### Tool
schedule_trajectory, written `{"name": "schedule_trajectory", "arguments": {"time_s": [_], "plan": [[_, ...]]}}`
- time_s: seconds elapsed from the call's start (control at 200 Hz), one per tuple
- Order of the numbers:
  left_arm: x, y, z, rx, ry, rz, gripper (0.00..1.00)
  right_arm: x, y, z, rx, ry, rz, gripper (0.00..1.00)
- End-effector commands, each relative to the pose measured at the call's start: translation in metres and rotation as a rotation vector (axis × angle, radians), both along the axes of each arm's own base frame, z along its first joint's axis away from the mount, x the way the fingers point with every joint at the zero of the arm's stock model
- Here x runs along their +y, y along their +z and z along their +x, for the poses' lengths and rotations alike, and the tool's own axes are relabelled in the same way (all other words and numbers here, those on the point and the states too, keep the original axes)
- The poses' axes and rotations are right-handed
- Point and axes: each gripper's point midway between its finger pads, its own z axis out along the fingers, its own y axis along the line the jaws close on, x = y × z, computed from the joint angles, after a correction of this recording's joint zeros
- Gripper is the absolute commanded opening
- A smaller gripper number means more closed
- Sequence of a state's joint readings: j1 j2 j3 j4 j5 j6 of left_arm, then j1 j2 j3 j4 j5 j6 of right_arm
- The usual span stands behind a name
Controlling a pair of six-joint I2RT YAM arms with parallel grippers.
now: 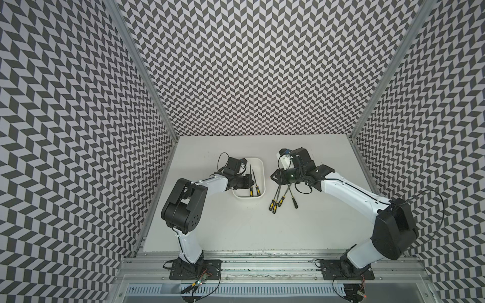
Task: Put the file tool into the storage box
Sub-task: Place the file tool in the storage box.
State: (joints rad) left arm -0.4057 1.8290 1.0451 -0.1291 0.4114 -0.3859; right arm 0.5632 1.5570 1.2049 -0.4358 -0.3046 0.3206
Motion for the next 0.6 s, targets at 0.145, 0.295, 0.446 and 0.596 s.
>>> {"name": "schedule_trajectory", "arguments": {"time_s": [0.145, 0.295, 0.446, 0.596], "plan": [[-0.006, 0.008, 0.011, -0.015, 0.003, 0.005, 0.26, -0.007, 0.016, 0.006, -0.052, -0.023, 0.012, 0.32], [-0.012, 0.019, 0.012, -0.018, 0.006, -0.041, 0.28, -0.020, -0.013, 0.011, 0.009, -0.100, -0.068, 0.32], [-0.016, 0.038, 0.015, -0.054, 0.010, -0.083, 0.29, -0.053, -0.069, 0.009, 0.132, -0.225, -0.261, 0.37], [-0.015, 0.060, 0.021, -0.102, 0.016, -0.098, 0.30, -0.071, -0.113, -0.014, 0.245, -0.213, -0.376, 0.50]]}}
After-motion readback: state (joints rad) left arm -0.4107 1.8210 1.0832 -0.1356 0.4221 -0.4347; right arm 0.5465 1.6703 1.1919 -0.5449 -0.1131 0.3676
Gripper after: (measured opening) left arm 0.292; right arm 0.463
